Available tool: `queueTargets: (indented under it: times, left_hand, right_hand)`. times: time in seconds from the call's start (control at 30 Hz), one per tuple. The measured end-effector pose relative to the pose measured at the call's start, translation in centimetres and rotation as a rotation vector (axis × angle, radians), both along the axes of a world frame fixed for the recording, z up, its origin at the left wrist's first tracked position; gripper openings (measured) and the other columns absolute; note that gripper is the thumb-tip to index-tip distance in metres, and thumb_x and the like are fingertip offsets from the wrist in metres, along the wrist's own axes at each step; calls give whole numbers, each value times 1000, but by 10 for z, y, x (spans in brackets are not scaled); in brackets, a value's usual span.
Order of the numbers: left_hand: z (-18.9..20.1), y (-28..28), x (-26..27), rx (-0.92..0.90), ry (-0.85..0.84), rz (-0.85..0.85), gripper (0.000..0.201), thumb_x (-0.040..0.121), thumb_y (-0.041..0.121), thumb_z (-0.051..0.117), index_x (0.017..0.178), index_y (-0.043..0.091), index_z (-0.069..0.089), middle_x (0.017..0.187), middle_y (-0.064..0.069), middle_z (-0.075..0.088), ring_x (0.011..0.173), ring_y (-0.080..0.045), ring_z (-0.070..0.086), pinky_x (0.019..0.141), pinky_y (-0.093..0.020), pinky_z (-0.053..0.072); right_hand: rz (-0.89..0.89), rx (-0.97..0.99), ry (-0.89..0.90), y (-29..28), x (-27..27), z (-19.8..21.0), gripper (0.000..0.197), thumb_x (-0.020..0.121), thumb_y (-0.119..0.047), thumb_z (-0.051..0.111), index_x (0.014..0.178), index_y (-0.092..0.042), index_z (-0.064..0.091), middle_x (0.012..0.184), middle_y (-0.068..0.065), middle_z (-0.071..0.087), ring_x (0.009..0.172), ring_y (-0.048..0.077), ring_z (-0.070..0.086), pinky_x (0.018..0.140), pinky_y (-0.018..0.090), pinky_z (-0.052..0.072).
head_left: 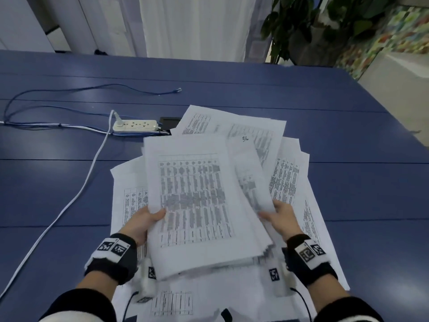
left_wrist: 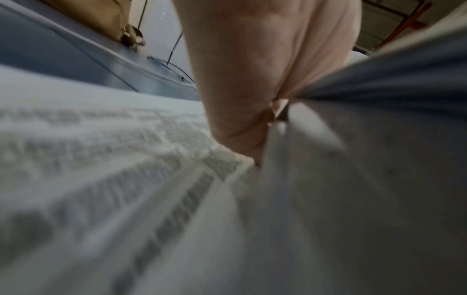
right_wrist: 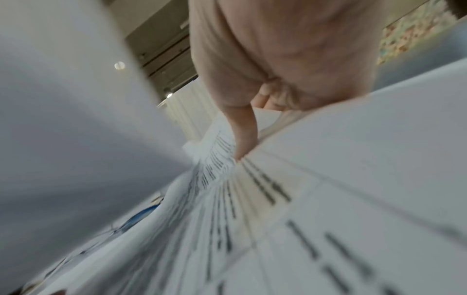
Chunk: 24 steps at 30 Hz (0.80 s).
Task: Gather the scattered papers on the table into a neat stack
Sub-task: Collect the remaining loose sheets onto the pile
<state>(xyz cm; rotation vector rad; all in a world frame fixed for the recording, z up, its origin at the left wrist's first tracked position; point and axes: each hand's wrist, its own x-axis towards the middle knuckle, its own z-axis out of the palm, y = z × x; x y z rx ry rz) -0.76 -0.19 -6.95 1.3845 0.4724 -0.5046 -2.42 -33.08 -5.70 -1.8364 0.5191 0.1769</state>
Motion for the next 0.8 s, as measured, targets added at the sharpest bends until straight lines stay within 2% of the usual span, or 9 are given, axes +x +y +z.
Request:
queueTargets:
  times: [0.07, 0.13, 0.2, 0.3, 0.43, 0.5, 0.63, 0.73, 0.8]
  left_hand:
    - [0, 17, 5, 133, -46, 108, 23, 93, 4, 51, 114, -4, 55, 94, -16, 68, 75, -26, 67, 72, -35, 53]
    - [-3, 31, 10, 271, -81, 239, 31, 92, 5, 53, 121, -6, 52, 110, -19, 62, 93, -32, 62, 84, -40, 47]
    - [-7, 42, 13, 353, -100, 339, 35, 91, 4, 55, 124, -8, 50, 122, -24, 58, 106, -36, 59, 89, -42, 45]
    - [-8, 50, 13, 415, -116, 401, 33, 91, 2, 54, 122, -8, 52, 122, -25, 58, 101, -30, 58, 90, -42, 44]
    - [-5, 53, 7, 430, -123, 387, 31, 91, 0, 52, 121, -8, 52, 118, -22, 59, 95, -26, 55, 88, -41, 44]
    - [-2, 56, 4, 448, -124, 367, 31, 91, 1, 52, 121, -7, 52, 116, -21, 59, 94, -27, 56, 88, -41, 44]
    - [8, 65, 1, 519, -131, 293, 29, 91, 3, 54, 119, -6, 55, 108, -15, 60, 96, -29, 57, 89, -40, 43]
    - [9, 62, 2, 476, -141, 229, 28, 90, 5, 55, 117, -4, 56, 108, -16, 61, 97, -29, 58, 92, -42, 44]
    - [-1, 58, 4, 417, -122, 218, 38, 89, 12, 60, 122, -5, 52, 114, -17, 61, 102, -30, 58, 96, -44, 45]
  right_hand:
    - [-47, -16, -27, -11, 1, 8, 38, 82, 0, 64, 119, 3, 58, 111, 15, 66, 90, 23, 63, 73, 23, 50]
    - [-60, -32, -66, -20, 2, 17, 39, 84, -1, 62, 123, 3, 56, 107, 11, 64, 95, 24, 60, 71, 21, 47]
    - [-73, -54, -117, -25, 3, 27, 35, 85, -1, 61, 120, 3, 58, 104, 11, 64, 94, 25, 60, 67, 19, 45]
    - [-113, -56, -145, -33, 5, 35, 27, 87, -4, 60, 113, 3, 62, 101, 12, 66, 94, 26, 61, 73, 26, 46]
    - [-170, -25, -129, -44, 8, 36, 23, 87, -6, 60, 109, 2, 63, 102, 14, 67, 99, 29, 62, 92, 41, 48]
    - [-228, 11, -115, -49, 8, 37, 29, 88, -6, 60, 115, 3, 61, 109, 14, 65, 103, 29, 61, 97, 41, 46]
    - [-300, 125, -134, -58, 11, 45, 33, 90, -6, 58, 121, 4, 56, 109, 13, 64, 98, 26, 61, 92, 36, 47]
    - [-278, 238, -136, -50, 13, 47, 23, 90, -8, 59, 111, 0, 61, 95, 8, 68, 85, 21, 65, 86, 37, 51]
    - [-206, 197, -101, -35, 15, 43, 18, 88, -13, 62, 103, -4, 64, 94, 7, 70, 86, 23, 67, 87, 41, 52]
